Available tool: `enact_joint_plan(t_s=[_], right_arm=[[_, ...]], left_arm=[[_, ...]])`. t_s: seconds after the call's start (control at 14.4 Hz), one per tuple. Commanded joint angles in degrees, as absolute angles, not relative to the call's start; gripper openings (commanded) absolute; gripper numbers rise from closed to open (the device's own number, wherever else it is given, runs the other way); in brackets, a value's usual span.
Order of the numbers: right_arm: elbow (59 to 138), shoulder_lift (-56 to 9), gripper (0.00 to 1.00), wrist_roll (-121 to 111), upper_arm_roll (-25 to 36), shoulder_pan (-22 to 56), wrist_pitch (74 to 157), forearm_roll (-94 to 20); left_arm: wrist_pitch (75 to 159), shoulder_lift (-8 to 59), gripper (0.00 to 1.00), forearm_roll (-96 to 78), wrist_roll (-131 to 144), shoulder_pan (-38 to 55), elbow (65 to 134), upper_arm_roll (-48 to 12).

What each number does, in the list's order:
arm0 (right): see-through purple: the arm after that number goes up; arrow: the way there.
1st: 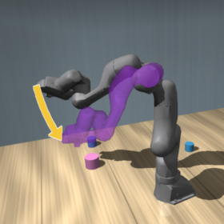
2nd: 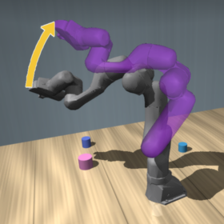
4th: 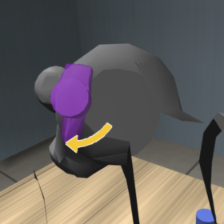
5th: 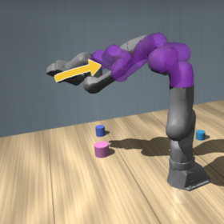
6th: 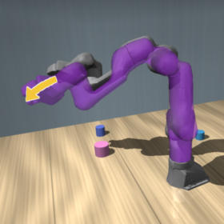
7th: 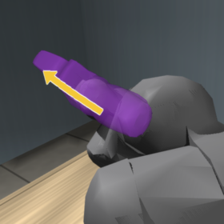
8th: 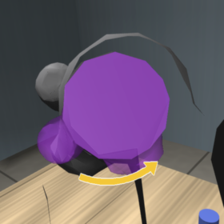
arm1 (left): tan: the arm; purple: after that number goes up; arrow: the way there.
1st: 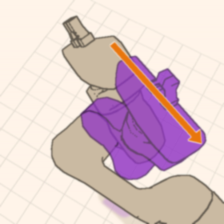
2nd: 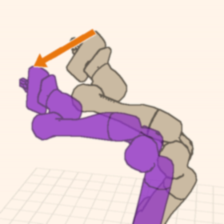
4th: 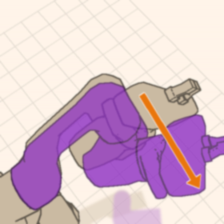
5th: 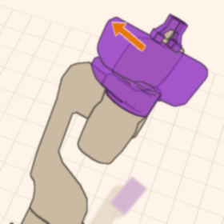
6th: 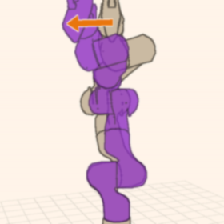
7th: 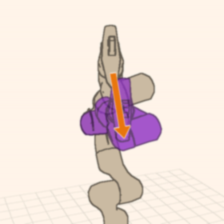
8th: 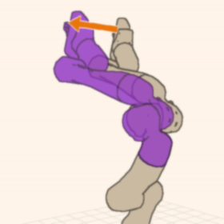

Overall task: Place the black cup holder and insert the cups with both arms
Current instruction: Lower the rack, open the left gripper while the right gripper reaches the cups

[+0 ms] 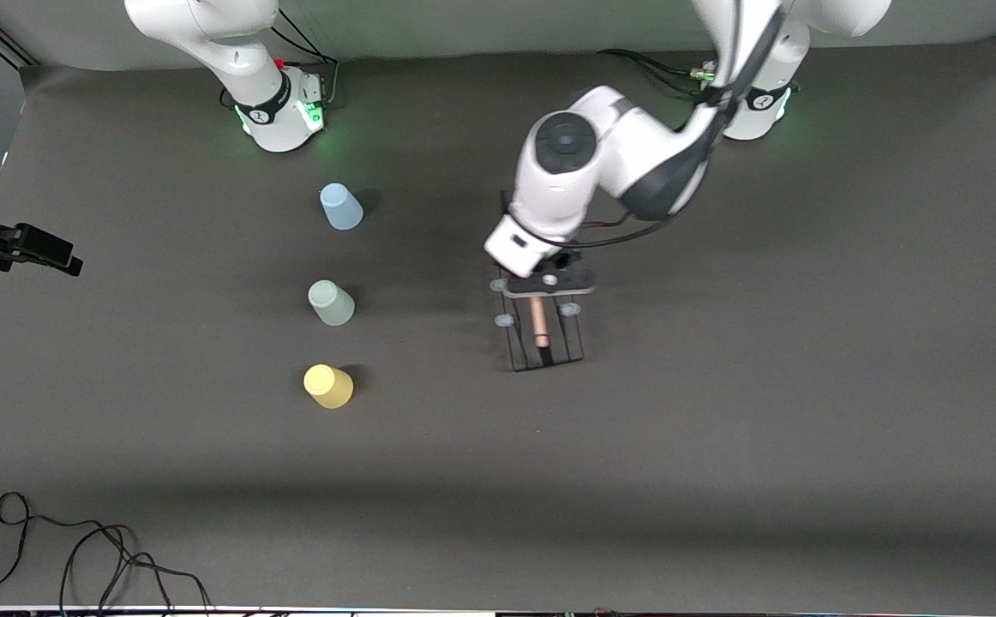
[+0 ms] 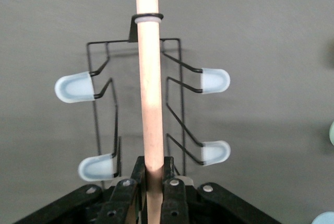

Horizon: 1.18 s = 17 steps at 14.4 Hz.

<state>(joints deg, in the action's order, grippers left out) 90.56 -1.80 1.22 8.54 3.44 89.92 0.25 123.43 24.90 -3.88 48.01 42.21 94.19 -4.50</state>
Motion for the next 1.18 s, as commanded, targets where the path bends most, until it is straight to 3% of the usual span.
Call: enact_joint_plan(t_s=[0.0,0.21,0.28,0.35,0.56,0.76,1.11], right_arm=[[89.6,-2.0,1.0,2.0,8.3,3.3,89.0,0.8],[89.6,-2.0,1.0,2.0,8.3,3.3,89.0,0.8],[89.6,-2.0,1.0,2.0,8.3,3.3,89.0,0.9],[89.6,-2.0,1.0,2.0,8.3,3.3,89.0,0.8],[89.6,-1.9,1.0,2.1,8.3,3.3,88.9,0.9],[89.7,-1.9,1.0,2.2,8.3,3.5,88.4,0.9],[94.8,1.0,1.0,2.4,8.1,4.0,89.5,0.8]], left_arm=[[125.9,27.5,0.0,-3.8,49.4,45.1,90.0,-4.3],[128.8,30.4,0.0,-3.1,51.5,46.8,88.3,-4.3],[130.8,30.8,0.18,-3.0,51.4,47.4,88.3,-4.3],[133.1,31.6,0.72,-2.0,51.6,48.2,88.3,-4.2],[133.7,31.6,0.99,-1.2,51.6,49.2,88.3,-3.7],[130.5,27.9,1.0,-1.8,51.1,44.9,87.7,-3.6],[115.7,17.5,0.99,-1.3,48.6,35.6,87.3,-3.5]])
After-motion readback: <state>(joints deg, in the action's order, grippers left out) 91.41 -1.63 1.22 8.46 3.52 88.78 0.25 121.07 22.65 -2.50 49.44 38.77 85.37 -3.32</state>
